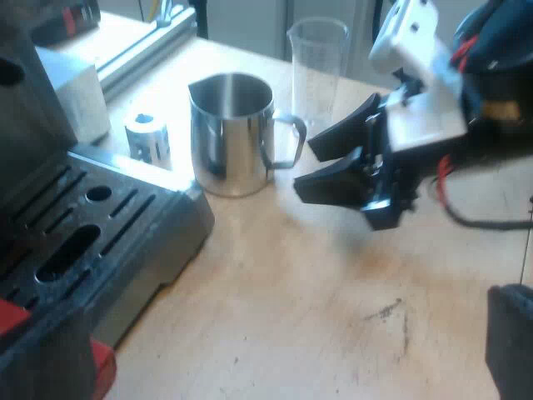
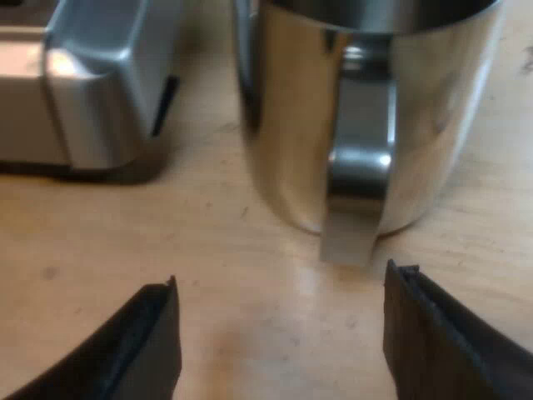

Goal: Remove mug from coffee machine

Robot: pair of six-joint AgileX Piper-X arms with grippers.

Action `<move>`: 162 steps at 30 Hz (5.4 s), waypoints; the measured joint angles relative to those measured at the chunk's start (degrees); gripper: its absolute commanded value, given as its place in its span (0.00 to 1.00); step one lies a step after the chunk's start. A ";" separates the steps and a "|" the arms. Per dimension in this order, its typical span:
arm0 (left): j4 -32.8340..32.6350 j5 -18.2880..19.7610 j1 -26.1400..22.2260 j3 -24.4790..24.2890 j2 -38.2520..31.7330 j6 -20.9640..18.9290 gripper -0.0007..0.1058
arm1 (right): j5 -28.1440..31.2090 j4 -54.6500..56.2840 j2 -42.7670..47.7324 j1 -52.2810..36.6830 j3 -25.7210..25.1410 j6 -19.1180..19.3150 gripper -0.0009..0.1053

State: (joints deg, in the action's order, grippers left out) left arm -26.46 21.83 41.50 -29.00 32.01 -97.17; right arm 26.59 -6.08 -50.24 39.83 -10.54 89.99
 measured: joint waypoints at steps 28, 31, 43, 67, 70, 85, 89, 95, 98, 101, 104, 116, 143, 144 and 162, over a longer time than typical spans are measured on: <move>-10.24 -12.75 -0.74 -17.91 0.74 -7.54 0.93 | -11.03 56.14 12.02 0.00 -40.67 5.57 0.53; -10.24 -13.45 -3.37 -19.94 0.74 -8.90 0.93 | -11.91 57.41 8.99 -0.14 -44.93 5.57 0.53; -13.74 -6.82 -29.90 -22.45 0.74 -10.13 0.93 | -20.51 58.55 0.31 -14.74 -50.84 5.57 0.53; -24.66 -18.23 -40.77 -22.45 -6.12 -4.17 0.93 | -26.59 60.13 17.74 -38.93 -39.55 14.19 0.53; -25.03 -19.38 -40.77 -22.45 -8.32 -3.51 0.93 | -26.59 60.13 23.83 -38.93 -36.88 14.19 0.53; -34.24 -21.11 -40.77 -17.84 -32.37 -1.36 0.93 | -26.59 60.45 48.97 -38.93 -28.33 14.19 0.53; -37.58 -21.19 -40.77 -17.05 -32.80 -1.36 0.93 | -26.59 60.97 50.50 -38.93 -27.84 14.19 0.53; -45.43 -21.19 -40.77 -17.16 -32.80 -1.11 0.93 | -26.59 61.55 50.50 -38.93 -27.84 14.19 0.53; -47.76 -21.19 -40.77 -17.16 -32.80 -0.17 0.93 | -26.59 61.55 50.50 -38.93 -27.84 14.19 0.53; -48.02 -21.19 -40.77 -17.16 -32.80 -0.10 0.93 | -26.59 61.55 50.50 -38.93 -27.84 14.19 0.53; -44.55 -21.19 -40.77 -16.31 -32.80 -0.10 0.93 | -26.59 61.55 50.50 -38.93 -27.84 14.19 0.53; -36.05 -16.30 -40.77 -5.58 -32.80 -0.10 0.93 | -26.59 61.61 50.57 -38.93 -22.37 14.19 0.53; -30.30 -15.65 -40.77 1.27 -32.69 0.42 0.93 | -28.52 64.18 50.57 -38.93 -18.79 14.19 0.53; -30.11 -15.65 -40.77 1.27 -32.69 0.42 0.93 | -28.52 64.18 50.57 -38.93 -18.79 14.19 0.53; -30.15 -15.65 -40.77 1.27 -32.69 0.42 0.93 | -28.52 64.18 50.57 -38.93 -18.79 14.19 0.53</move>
State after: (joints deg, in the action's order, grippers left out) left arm -56.61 6.17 0.73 -27.73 -0.68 -96.74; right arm -1.93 58.10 0.33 0.90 -29.33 104.18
